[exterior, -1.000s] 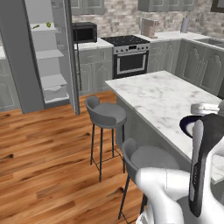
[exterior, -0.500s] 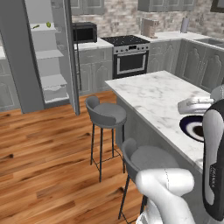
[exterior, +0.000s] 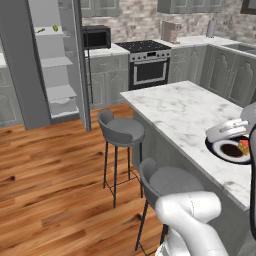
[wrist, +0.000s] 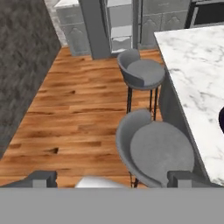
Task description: Take the cheese, fish, and broccoli from the fridge and place them on the plate on the dining counter to create an appetizer plate.
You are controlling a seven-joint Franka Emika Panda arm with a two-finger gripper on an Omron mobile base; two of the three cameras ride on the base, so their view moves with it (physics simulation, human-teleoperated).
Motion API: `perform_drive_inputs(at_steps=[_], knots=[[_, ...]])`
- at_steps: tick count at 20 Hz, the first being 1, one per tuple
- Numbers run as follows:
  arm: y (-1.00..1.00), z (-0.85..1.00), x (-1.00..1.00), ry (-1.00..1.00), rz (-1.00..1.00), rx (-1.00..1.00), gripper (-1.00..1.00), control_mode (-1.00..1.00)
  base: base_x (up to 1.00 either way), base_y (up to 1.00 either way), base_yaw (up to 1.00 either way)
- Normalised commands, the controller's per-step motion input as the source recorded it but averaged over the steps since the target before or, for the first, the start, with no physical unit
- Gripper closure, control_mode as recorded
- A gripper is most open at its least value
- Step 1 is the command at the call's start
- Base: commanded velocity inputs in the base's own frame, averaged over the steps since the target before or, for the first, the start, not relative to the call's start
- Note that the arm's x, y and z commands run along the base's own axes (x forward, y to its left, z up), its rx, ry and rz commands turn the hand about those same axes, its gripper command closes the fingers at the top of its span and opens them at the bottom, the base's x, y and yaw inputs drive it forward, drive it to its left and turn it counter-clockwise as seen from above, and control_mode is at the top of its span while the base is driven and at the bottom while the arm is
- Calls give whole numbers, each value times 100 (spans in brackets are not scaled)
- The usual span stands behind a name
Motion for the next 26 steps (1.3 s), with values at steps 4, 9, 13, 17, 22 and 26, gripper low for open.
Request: perform_drive_inputs(at_steps=[4, 9, 13, 17, 22, 26], knots=[[0, 0, 0, 0, 0, 0, -100, 100, -10, 10, 0], [0, 0, 0, 0, 0, 0, -100, 100, -79, 81, 0], [0, 0, 0, 0, 0, 0, -100, 100, -96, 100, 5], [0, 0, 0, 0, 0, 0, -100, 100, -13, 100, 19], [0, 0, 0, 0, 0, 0, -100, 100, 87, 54, 4], [0, 0, 0, 0, 0, 0, -100, 100, 100, 0, -2]])
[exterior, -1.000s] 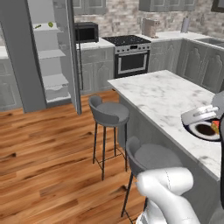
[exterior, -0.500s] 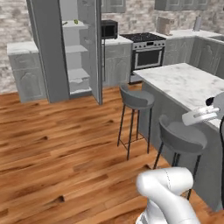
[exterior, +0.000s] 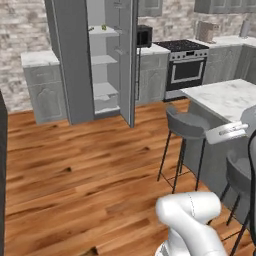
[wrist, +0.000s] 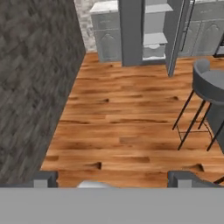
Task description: Take the cheese, fish, and broccoli from the fridge and place them on the plate on the dining counter to create an appetizer plate.
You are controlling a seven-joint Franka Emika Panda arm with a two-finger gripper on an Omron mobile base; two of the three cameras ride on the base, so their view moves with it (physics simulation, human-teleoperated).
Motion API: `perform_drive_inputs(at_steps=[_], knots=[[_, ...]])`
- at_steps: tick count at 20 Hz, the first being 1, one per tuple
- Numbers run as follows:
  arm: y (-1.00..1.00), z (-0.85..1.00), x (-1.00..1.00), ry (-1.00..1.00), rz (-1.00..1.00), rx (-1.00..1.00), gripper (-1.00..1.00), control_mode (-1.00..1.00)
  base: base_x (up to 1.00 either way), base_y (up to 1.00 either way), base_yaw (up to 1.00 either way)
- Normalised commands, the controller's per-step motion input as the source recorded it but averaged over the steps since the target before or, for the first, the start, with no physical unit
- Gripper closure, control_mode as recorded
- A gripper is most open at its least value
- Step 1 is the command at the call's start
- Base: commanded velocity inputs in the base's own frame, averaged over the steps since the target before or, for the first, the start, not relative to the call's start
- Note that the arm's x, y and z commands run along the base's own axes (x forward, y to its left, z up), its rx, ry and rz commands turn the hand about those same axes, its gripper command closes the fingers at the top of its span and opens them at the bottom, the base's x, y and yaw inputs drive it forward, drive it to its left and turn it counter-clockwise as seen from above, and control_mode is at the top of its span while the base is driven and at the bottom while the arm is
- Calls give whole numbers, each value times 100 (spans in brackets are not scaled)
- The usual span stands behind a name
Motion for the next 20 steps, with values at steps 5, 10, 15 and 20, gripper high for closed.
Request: perform_drive_inputs(at_steps=[5, 10, 15, 20], knots=[[0, 0, 0, 0, 0, 0, -100, 100, 100, 0, -1], [0, 0, 0, 0, 0, 0, -100, 100, 100, 0, 0], [0, 0, 0, 0, 0, 0, -100, 100, 100, 1, 0], [0, 0, 0, 0, 0, 0, -100, 100, 100, -10, -2]])
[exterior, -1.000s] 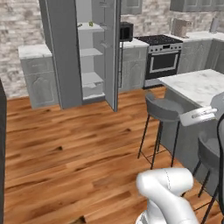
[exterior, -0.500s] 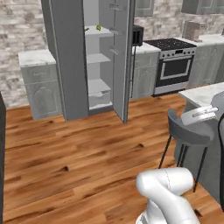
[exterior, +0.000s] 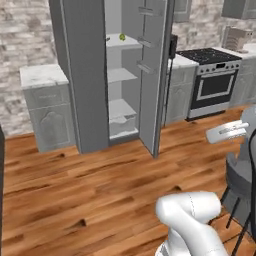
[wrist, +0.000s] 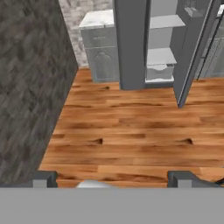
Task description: Take the cheese, fish, and broccoli from the fridge and place them on the plate on the dining counter to create an appetizer plate.
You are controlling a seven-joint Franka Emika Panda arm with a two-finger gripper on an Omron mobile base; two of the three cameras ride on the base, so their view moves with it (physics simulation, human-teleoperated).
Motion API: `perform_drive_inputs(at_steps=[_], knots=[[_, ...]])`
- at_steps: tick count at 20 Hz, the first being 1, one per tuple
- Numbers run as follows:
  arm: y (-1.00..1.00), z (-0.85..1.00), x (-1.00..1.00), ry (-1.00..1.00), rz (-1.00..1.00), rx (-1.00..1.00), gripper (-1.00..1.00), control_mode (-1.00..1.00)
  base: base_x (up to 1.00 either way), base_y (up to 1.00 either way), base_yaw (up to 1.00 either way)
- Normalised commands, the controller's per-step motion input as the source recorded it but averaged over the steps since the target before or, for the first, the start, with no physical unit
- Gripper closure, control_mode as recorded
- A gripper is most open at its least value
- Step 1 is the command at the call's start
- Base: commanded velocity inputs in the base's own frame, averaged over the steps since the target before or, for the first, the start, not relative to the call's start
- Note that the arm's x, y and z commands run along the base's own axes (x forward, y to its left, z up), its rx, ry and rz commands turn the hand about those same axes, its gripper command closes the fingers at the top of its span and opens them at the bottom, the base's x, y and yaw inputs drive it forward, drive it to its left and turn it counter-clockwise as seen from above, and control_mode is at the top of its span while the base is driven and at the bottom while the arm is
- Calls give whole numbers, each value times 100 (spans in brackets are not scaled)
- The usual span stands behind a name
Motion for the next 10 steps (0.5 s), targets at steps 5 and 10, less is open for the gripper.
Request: perform_drive_inputs(at_steps=[5, 10], knots=[[0, 0, 0, 0, 0, 0, -100, 100, 100, -21, -9], [0, 0, 0, 0, 0, 0, -100, 100, 100, -22, -14]])
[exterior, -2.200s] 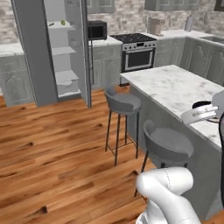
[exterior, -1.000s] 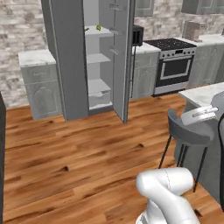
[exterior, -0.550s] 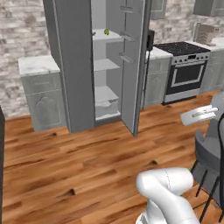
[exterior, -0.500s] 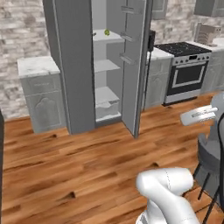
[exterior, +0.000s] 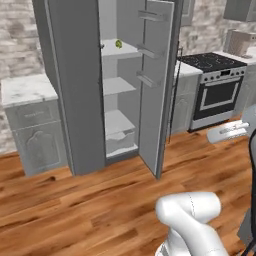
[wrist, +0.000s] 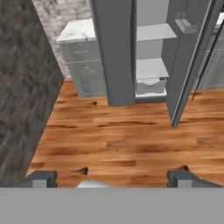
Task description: Take the cheese, fish, and broccoli from the fridge and place them on the plate on the dining counter to create an appetizer plate.
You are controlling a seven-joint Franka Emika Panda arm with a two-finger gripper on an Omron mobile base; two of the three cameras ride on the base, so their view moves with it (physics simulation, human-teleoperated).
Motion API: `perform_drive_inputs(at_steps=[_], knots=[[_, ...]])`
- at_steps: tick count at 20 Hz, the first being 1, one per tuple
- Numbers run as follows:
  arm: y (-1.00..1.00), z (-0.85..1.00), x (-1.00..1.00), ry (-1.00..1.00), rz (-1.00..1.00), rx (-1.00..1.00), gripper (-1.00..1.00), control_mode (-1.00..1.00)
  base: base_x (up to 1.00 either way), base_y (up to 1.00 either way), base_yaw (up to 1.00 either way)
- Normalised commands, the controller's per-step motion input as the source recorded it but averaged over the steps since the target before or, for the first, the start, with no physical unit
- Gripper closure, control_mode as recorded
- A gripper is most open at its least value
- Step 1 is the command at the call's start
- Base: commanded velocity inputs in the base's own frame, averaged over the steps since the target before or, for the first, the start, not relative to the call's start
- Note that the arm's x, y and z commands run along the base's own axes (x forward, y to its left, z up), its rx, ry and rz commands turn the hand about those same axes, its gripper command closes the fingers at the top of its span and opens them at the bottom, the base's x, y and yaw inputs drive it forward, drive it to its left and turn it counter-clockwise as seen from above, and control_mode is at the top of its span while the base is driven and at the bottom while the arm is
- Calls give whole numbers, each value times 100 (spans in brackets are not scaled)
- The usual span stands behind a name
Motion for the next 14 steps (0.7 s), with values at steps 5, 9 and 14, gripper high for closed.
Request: perform_drive_inputs(at_steps=[5, 9, 14], knots=[[0, 0, 0, 0, 0, 0, -100, 100, 100, -1, -17], [0, 0, 0, 0, 0, 0, -100, 100, 100, 0, -20], [0, 0, 0, 0, 0, 0, -100, 100, 100, 0, -18]])
